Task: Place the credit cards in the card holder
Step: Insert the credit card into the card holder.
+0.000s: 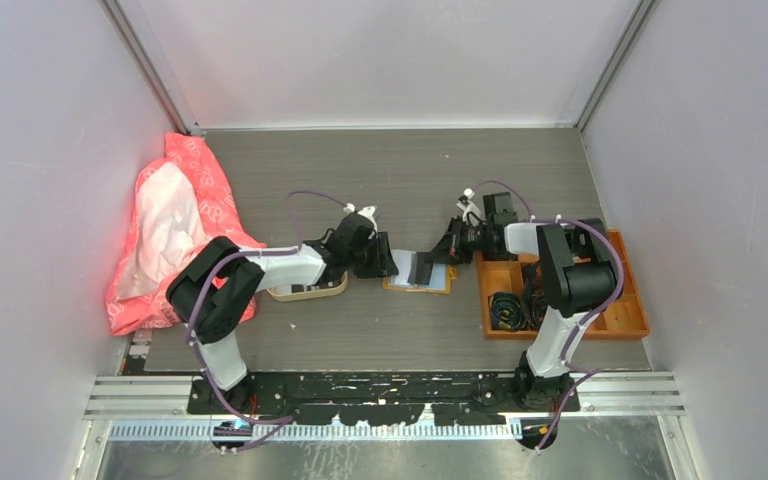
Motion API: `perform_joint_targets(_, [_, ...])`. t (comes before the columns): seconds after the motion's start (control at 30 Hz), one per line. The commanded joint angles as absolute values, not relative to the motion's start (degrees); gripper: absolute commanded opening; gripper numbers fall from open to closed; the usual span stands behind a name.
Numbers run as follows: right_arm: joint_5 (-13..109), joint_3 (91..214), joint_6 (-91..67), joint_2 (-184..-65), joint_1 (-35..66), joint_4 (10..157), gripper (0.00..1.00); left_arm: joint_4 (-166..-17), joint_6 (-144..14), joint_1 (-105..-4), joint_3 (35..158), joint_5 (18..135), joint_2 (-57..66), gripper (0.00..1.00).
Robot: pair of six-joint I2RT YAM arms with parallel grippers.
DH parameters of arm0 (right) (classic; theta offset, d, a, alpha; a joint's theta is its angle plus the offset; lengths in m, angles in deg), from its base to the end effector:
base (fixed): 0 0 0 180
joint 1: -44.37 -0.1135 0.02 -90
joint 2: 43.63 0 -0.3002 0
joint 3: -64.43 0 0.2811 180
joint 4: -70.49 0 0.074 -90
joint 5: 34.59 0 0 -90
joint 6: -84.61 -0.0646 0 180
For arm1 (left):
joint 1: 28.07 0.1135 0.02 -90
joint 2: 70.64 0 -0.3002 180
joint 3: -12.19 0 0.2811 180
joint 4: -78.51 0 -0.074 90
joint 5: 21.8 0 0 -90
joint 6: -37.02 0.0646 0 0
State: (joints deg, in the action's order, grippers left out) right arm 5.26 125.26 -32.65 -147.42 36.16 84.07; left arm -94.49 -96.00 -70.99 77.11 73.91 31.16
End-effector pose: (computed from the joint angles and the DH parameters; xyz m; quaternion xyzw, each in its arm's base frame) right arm 0.3501 0.1006 0.1172 0.0232 0.8756 0.4660 0.1247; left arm 0.2929 -0.2811 0.1428 0.0187 0.9190 -0.3002 0.2550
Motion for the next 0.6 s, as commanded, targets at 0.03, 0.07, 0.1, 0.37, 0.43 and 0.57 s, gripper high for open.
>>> perform_joint_targets(0.03, [4.08,127.27,-31.58,-149.18,34.07,83.92,0.05,-90.75,-94.55,-70.96,77.75,74.86,33.55,0.43])
perform_joint_targets(0.07, [3.97,127.41,-31.77,-149.45,33.91,83.76,0.05,-90.69,-94.55,-70.96,77.77,74.9,33.51,0.43])
perform_joint_targets(0.1, [3.85,127.52,-32.16,-149.79,33.8,83.45,0.06,-90.7,-94.55,-70.97,77.77,74.95,33.51,0.43])
perform_joint_targets(0.37, [2.71,128.49,-33.47,-151.33,33.75,83.16,0.1,-90.53,-94.46,-70.96,77.84,75.21,33.14,0.43])
perform_joint_targets(0.43, [2.56,128.83,-33.34,-151.54,33.75,83.25,0.1,-90.47,-94.51,-70.97,77.91,75.28,33.22,0.43])
perform_joint_targets(0.57, [2.75,129.71,-31.15,-151.39,33.85,86.34,0.09,-89.93,-94.14,-71.01,77.93,74.94,33.03,0.43])
